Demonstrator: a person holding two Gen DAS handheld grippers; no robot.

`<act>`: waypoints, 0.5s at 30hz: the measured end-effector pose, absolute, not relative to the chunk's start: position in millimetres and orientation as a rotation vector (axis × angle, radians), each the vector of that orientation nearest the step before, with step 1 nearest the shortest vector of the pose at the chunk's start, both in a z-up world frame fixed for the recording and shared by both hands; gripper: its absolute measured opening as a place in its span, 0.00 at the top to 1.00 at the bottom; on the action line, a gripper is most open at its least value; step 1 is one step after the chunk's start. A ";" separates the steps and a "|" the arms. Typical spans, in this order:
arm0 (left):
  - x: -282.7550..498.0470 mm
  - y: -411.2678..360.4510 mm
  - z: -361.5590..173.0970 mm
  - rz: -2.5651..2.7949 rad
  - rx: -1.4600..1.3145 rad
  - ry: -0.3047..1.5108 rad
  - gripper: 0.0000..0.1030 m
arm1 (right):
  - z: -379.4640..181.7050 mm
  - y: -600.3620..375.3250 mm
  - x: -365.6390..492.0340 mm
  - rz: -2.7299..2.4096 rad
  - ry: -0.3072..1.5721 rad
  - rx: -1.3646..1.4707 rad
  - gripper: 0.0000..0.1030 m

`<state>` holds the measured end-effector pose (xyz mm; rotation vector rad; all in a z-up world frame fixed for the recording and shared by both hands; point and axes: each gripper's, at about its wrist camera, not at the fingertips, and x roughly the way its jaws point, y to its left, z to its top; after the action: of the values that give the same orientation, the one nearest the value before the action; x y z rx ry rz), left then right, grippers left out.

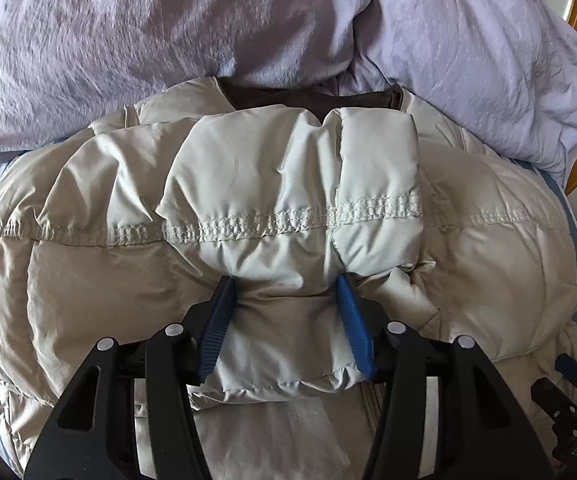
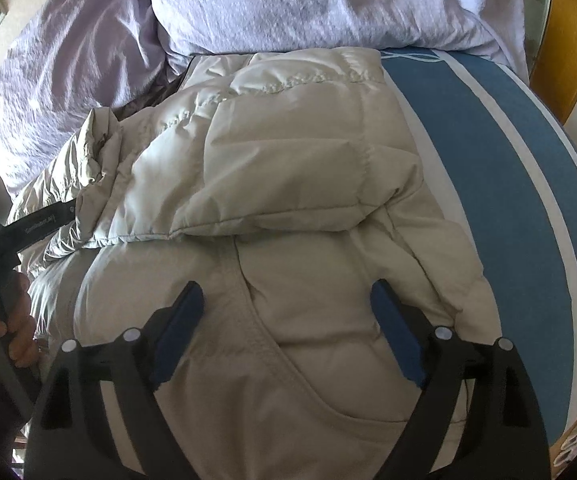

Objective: Fold large clothes

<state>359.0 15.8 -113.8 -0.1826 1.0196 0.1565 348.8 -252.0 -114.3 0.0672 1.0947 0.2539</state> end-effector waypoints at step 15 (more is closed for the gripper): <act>269.0 55.1 -71.9 0.169 -0.217 0.960 0.39 | -86.7 -256.8 312.6 0.231 1.045 0.070 0.17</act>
<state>269.0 55.1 -71.9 -0.2171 0.9604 0.1686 312.6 -256.8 -86.7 0.0695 1.0451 0.2306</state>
